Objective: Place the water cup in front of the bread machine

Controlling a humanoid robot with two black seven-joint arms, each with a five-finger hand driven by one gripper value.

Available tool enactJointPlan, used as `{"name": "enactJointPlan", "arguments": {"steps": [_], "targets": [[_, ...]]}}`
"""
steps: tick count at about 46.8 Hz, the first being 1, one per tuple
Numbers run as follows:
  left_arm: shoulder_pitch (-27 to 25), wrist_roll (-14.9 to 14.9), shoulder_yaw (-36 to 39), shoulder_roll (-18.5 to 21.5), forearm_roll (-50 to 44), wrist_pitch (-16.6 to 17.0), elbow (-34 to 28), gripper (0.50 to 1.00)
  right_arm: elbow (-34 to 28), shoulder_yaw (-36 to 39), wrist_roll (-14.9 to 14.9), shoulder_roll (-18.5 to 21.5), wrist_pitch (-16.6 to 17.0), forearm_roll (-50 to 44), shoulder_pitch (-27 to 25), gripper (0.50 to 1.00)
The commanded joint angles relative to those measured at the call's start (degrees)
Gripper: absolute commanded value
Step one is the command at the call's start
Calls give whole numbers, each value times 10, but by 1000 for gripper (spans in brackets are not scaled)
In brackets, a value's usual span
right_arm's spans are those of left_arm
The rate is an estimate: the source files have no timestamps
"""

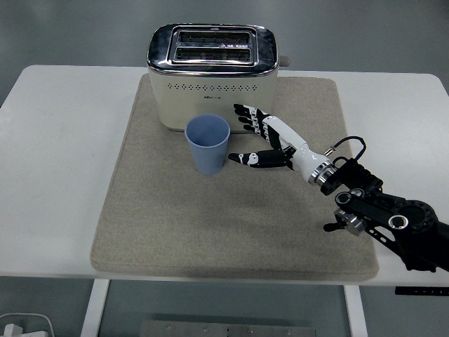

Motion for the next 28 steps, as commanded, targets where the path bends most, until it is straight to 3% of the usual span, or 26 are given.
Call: {"name": "enactJointPlan", "arguments": {"steps": [1,18,28], "targets": [[0,0,1,0,0,0,0,999,9,2,4,-28,11,0,-1,946],[0,0,0,0,0,0,0,999,12,8,28,-125,30,13,-24,946],[0,0,0,0,0,0,0,999,-40,58,24,-139,32,75,-29,946]]}}
